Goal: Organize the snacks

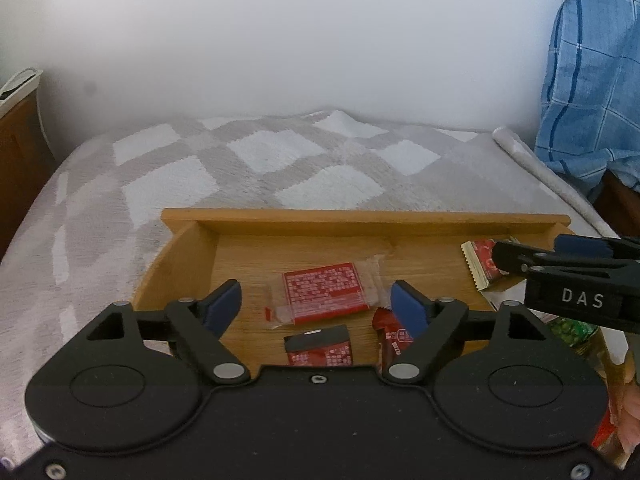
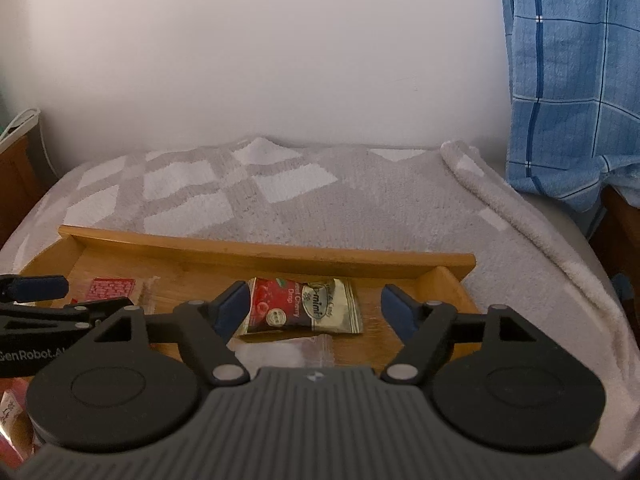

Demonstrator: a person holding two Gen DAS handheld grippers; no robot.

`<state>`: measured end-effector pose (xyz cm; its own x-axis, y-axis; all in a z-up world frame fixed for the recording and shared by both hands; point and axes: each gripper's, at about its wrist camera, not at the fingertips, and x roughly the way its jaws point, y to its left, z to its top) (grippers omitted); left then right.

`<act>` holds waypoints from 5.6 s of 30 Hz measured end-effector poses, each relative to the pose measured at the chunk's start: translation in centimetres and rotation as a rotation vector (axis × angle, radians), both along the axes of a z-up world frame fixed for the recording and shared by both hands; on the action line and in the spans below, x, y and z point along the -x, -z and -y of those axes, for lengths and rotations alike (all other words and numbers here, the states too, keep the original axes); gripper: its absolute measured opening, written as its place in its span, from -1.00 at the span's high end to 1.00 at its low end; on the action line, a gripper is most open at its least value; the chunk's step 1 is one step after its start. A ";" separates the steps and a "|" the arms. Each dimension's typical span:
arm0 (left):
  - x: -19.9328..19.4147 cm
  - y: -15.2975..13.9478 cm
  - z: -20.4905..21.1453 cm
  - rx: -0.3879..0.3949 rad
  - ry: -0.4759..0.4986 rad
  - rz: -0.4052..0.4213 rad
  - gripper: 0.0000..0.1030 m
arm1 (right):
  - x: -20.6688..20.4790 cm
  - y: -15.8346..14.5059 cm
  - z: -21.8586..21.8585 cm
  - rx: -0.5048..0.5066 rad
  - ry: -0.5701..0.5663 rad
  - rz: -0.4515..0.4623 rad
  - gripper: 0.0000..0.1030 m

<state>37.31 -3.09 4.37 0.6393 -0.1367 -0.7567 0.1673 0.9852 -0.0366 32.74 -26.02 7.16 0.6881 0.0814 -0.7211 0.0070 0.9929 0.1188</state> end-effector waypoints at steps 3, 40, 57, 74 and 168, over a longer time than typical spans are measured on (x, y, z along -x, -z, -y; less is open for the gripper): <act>0.5 -0.6 -0.4 -0.001 -0.009 0.006 -0.72 | 0.4 -0.6 0.2 -0.006 0.003 0.005 -0.71; 15.2 -5.3 -2.6 -0.028 -0.012 0.106 -0.99 | 14.5 -4.8 0.8 0.002 -0.003 0.177 -1.00; 24.9 -2.3 -3.5 0.004 -0.080 0.154 -0.99 | 23.2 -2.5 0.1 0.015 -0.008 0.236 -1.00; 28.8 2.0 -3.8 -0.014 -0.086 0.119 -0.99 | 28.9 2.0 -0.9 0.082 -0.032 0.217 -1.00; 30.1 4.1 -3.3 -0.038 -0.082 0.199 -1.00 | 29.7 4.3 -1.2 0.091 -0.028 0.217 -1.00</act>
<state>7.22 0.24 0.24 0.7842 -0.0520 -0.6184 0.0871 0.9958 0.0266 3.06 -24.82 2.81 0.8261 0.0444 -0.5618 -0.0367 0.9990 0.0249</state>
